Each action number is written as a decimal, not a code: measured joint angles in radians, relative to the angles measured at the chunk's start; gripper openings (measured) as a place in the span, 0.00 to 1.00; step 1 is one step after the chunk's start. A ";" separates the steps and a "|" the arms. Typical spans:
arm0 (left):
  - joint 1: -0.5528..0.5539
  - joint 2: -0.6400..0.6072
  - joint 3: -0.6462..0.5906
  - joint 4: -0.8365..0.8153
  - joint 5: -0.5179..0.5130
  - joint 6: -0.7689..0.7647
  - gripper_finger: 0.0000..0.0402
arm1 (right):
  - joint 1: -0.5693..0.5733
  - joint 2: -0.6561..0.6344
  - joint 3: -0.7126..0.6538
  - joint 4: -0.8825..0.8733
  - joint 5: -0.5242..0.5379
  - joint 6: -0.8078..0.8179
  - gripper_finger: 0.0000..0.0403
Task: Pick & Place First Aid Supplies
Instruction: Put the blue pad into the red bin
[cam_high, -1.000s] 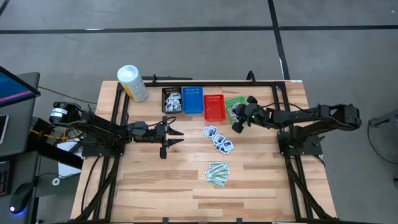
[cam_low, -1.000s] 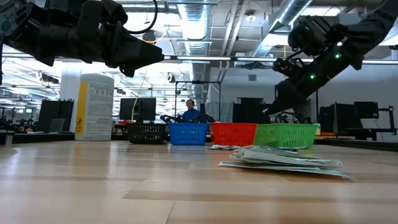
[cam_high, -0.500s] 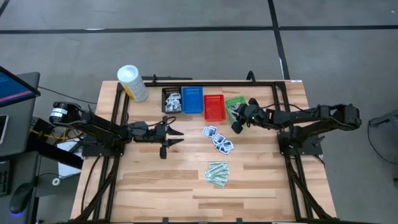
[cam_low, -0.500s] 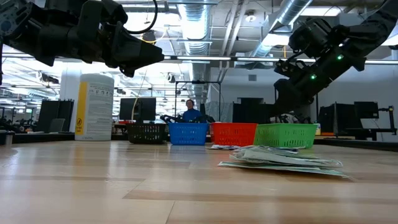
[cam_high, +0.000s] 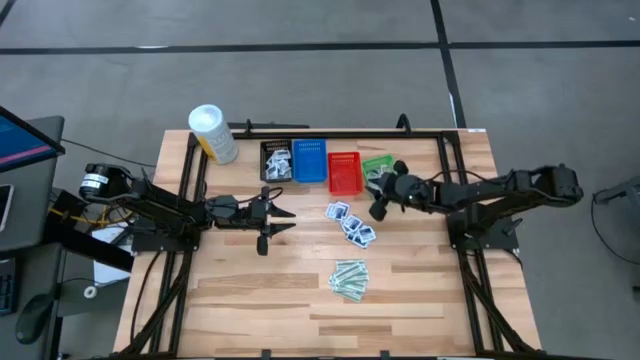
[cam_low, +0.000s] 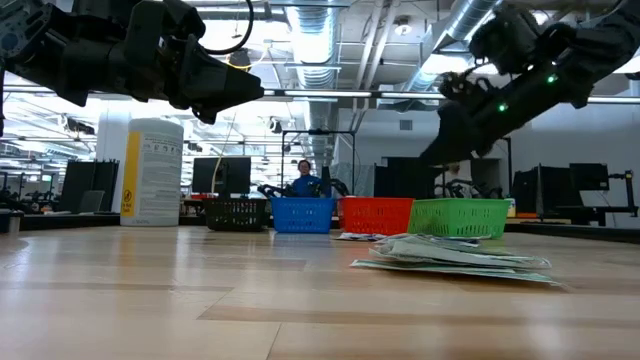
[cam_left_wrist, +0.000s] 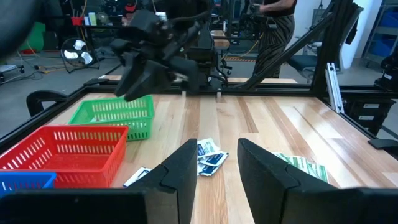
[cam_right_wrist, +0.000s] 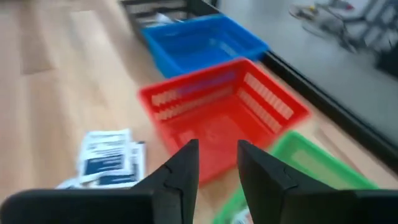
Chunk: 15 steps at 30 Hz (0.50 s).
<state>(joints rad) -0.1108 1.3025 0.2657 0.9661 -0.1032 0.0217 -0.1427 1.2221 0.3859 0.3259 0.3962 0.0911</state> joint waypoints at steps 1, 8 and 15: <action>0.000 0.000 0.000 0.000 0.000 0.001 0.29 | 0.019 0.000 0.000 0.008 0.000 -0.023 0.25; 0.007 0.000 0.000 0.000 0.000 0.007 0.29 | 0.149 0.000 0.000 0.017 -0.003 -0.023 0.24; 0.018 0.000 0.000 0.021 0.000 0.004 0.29 | 0.292 0.000 0.000 -0.084 -0.003 0.098 0.24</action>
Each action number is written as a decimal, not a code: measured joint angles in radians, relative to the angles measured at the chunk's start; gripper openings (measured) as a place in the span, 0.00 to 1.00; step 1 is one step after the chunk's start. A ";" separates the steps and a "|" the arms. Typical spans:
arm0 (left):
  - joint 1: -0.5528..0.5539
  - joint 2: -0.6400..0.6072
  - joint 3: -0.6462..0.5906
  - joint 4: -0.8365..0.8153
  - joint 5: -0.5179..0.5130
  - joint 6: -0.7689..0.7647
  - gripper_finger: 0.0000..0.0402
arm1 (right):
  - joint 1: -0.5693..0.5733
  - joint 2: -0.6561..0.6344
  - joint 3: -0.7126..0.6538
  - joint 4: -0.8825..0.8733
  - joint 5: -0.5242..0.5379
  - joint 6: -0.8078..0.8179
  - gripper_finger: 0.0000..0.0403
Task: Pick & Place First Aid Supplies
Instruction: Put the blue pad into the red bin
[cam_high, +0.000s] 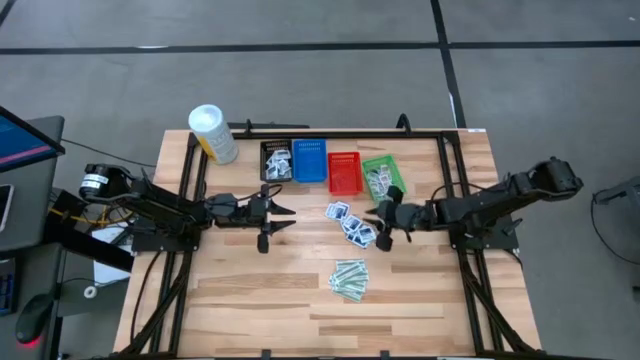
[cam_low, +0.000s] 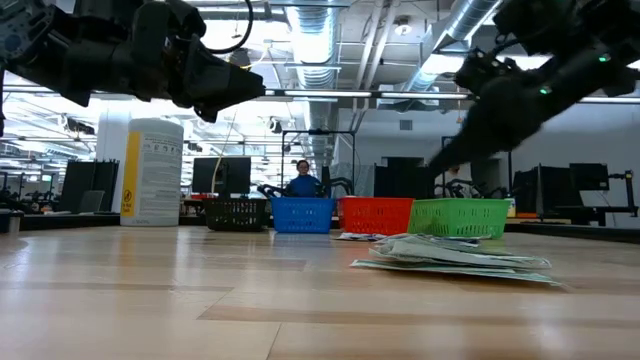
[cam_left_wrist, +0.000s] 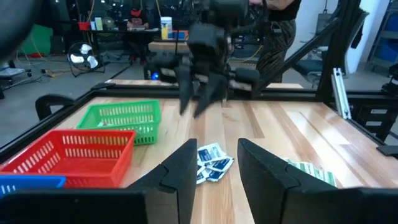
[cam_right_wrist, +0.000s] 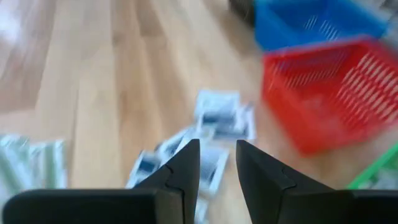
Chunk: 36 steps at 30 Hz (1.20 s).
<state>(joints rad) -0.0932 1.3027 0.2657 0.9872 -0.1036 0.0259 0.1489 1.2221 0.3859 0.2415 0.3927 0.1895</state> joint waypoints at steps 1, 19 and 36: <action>-0.002 0.000 0.000 0.005 0.000 0.000 0.29 | 0.020 0.000 0.000 -0.030 0.000 0.033 0.24; -0.004 0.156 0.160 0.058 -0.023 -0.056 0.28 | 0.425 0.000 0.000 -0.232 0.376 0.210 0.24; 0.022 0.546 0.451 0.052 -0.023 -0.008 0.28 | 0.555 0.000 0.000 -0.316 0.419 0.275 0.24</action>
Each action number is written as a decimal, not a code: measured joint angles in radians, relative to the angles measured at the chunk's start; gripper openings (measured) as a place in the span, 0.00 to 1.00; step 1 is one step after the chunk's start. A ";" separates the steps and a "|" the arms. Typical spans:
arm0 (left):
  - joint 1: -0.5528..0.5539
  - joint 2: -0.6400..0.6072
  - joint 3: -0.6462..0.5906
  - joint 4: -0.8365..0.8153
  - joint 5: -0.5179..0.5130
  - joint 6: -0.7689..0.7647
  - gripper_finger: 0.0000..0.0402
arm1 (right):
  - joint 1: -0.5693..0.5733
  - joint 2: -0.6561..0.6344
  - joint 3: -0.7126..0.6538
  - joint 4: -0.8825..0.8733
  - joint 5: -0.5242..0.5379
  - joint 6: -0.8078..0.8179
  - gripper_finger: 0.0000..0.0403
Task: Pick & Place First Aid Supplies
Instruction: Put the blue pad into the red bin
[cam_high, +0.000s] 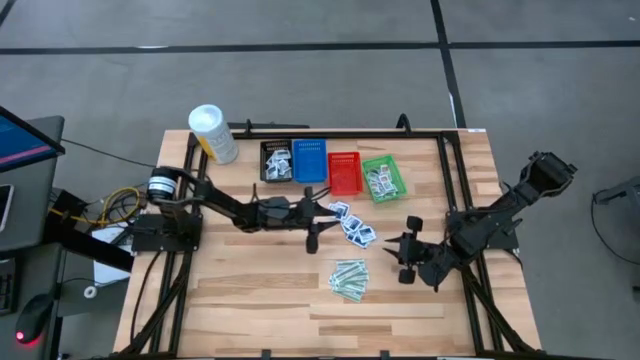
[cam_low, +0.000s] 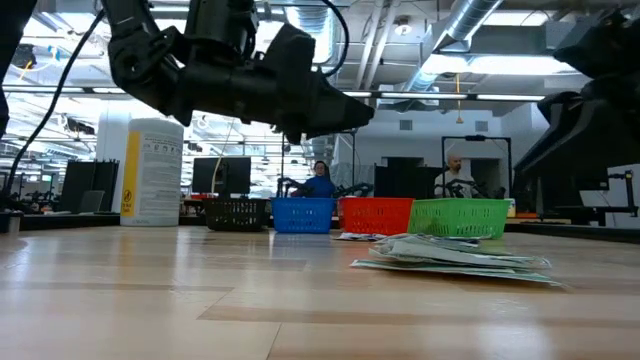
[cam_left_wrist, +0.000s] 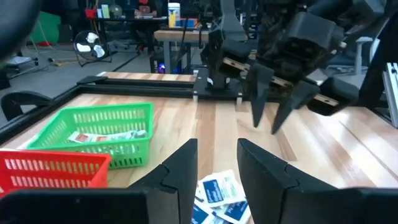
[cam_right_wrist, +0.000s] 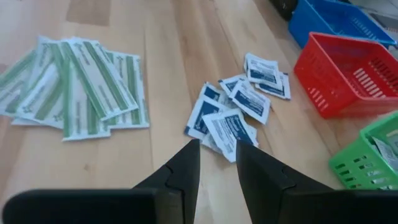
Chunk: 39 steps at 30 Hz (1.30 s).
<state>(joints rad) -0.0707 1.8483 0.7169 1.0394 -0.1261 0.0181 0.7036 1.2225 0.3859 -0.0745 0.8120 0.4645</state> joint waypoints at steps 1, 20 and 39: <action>0.000 0.007 0.005 0.000 0.000 0.000 0.28 | 0.000 0.000 0.000 -0.005 0.000 0.000 0.24; -0.005 0.010 -0.059 -0.095 0.029 -0.075 0.28 | -0.036 0.065 -0.001 0.050 0.007 0.003 0.24; -0.096 -0.063 -0.227 -0.097 0.188 -0.338 0.28 | -0.137 0.307 0.000 0.322 -0.055 -0.202 0.24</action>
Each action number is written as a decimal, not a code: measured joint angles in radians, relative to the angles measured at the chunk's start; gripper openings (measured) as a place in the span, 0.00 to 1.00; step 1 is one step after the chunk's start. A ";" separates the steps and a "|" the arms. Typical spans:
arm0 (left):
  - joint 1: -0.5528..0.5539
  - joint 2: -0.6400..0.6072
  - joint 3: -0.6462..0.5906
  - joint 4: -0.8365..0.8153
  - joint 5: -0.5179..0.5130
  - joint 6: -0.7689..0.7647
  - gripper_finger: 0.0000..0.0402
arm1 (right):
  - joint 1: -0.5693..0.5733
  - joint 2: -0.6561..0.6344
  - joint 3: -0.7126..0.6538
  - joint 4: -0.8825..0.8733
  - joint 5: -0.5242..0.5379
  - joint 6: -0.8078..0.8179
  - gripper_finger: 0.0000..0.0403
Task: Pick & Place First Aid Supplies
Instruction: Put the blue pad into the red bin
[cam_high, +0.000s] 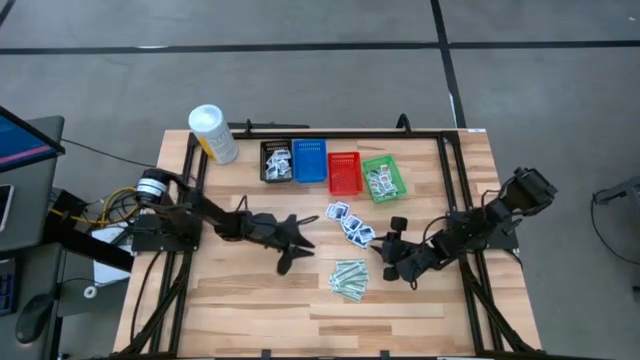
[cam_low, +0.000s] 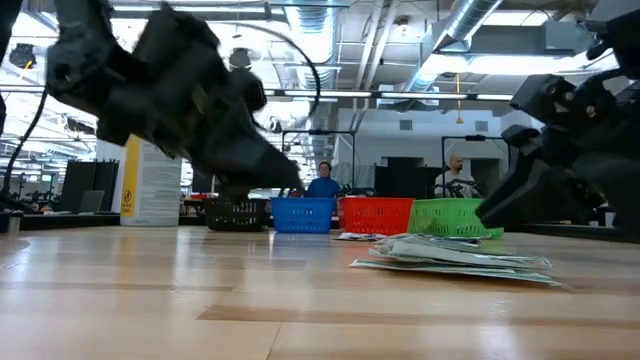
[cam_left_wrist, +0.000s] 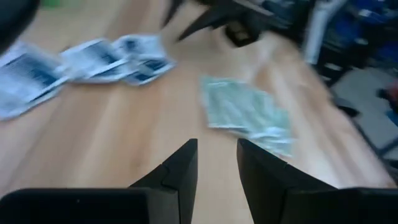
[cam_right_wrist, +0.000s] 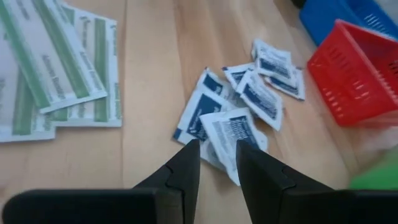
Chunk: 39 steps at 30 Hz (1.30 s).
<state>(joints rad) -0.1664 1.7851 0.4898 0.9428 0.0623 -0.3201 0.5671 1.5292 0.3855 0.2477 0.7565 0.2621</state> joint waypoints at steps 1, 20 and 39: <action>-0.015 -0.020 -0.006 0.000 -0.005 0.022 0.28 | 0.000 0.002 0.000 0.001 -0.010 0.000 0.24; -0.091 -0.220 -0.111 0.004 -0.255 0.139 0.28 | -0.140 0.016 0.000 0.083 -0.165 -0.142 0.24; -0.098 -0.220 -0.110 0.008 -0.256 0.076 0.28 | -0.173 0.015 0.040 0.073 -0.268 -0.323 0.24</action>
<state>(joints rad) -0.2646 1.5654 0.3794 0.9504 -0.1940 -0.2443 0.3941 1.5444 0.4255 0.3204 0.4884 -0.0607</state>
